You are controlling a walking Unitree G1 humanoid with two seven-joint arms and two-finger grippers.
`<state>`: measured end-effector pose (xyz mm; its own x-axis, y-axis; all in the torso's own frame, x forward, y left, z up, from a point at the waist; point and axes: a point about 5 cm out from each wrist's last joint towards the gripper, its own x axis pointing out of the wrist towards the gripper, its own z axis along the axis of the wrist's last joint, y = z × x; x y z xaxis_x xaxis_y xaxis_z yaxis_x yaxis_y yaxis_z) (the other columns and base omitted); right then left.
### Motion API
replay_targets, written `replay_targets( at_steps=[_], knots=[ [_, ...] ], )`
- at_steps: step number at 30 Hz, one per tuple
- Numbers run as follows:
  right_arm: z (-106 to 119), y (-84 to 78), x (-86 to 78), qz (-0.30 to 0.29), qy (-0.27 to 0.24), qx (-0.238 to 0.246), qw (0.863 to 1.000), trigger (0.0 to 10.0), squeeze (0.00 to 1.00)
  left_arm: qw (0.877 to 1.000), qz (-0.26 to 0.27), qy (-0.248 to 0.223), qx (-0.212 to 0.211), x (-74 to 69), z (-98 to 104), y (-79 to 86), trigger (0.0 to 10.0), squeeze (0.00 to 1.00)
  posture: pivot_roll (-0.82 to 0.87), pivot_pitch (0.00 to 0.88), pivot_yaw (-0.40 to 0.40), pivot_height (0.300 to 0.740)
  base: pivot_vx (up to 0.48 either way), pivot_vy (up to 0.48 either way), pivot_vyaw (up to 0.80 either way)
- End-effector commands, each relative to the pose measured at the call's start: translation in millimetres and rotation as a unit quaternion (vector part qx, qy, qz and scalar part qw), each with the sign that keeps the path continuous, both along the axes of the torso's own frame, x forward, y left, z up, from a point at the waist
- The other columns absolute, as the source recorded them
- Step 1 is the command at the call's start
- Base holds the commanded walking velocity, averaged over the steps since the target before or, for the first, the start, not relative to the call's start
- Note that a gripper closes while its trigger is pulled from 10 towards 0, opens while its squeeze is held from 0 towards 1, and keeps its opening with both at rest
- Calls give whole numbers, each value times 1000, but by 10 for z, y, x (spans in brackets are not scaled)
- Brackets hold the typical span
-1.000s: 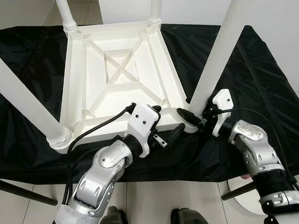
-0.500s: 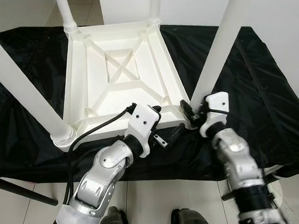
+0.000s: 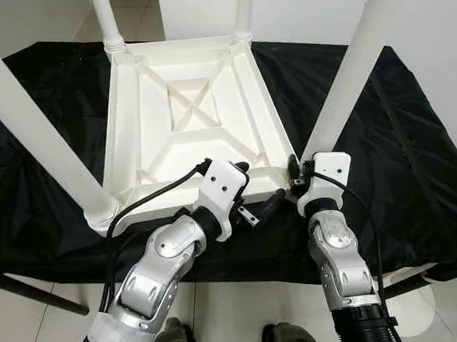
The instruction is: Building children table
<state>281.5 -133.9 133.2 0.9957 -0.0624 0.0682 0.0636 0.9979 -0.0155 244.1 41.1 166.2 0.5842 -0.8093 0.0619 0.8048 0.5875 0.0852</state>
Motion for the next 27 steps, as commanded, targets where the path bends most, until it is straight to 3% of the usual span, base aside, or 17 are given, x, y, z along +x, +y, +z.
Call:
replay_targets(
  at_steps=[1, 2, 3, 5, 7, 9, 17, 18, 19, 20, 22, 27],
  knots=[
    [-128, -30, -34, 5, 32, 8, 999, 10000, 914, 1000, -8, 4, 8, -14, -51, -19, 10000, 0, -61, 44, 2, 740, 0, 0, 0],
    [-128, -30, -34, 5, 32, 8, 999, 10000, 914, 1000, -8, 4, 8, -14, -51, -19, 10000, 0, -61, 44, 2, 740, 0, 0, 0],
    [-79, -8, -39, 33, 19, 22, 999, 10000, 1000, 1000, -7, 2, 11, -9, -54, -15, 10000, 0, -62, 41, 2, 740, 0, 0, 0],
    [-40, 15, -49, 49, 10, 31, 998, 10000, 1000, 1000, -7, 1, 12, -5, -56, -11, 10000, 0, -62, 41, 2, 740, 0, 0, 0],
    [54, -9, -69, 101, -13, 36, 994, 10000, 1000, 1000, -5, 1, 12, 7, -54, -2, 10000, 0, -64, 41, 1, 740, 0, 0, 0],
    [54, -9, -69, 101, -13, 36, 994, 10000, 1000, 1000, -5, 1, 12, 7, -54, -2, 10000, 0, -64, 41, 1, 740, 0, 0, 0],
    [143, -283, -75, 220, -18, 0, 975, 10000, 1000, 1000, -5, 1, 14, 3, -48, 18, 10000, 0, -68, 55, 21, 740, 0, 0, 0],
    [158, -355, -58, 258, -13, -10, 966, 10000, 663, 1000, -5, 1, 14, 2, -49, 24, 10000, 0, -66, 58, 22, 740, 0, 0, 0],
    [166, -413, -41, 287, -6, -13, 958, 10000, 0, 1000, -4, 2, 15, 1, -53, 28, 10000, 0, -65, 56, 22, 740, 0, 0, 0],
    [166, -413, -41, 287, -6, -13, 958, 10000, 0, 1000, -4, 2, 15, 1, -53, 28, 10000, 0, -65, 56, 22, 740, 0, 0, 0],
    [175, -479, 6, 324, 1, -32, 945, 10000, 0, 1000, -3, 3, 16, 7, -60, 34, 10000, 0, -65, 57, 23, 740, 0, 0, 0],
    [127, -474, 106, 343, 12, -43, 938, 10000, 0, 1000, -3, 1, 16, 10, -44, 28, 10000, 0, -57, 57, 25, 740, 0, 0, 0]
  ],
)
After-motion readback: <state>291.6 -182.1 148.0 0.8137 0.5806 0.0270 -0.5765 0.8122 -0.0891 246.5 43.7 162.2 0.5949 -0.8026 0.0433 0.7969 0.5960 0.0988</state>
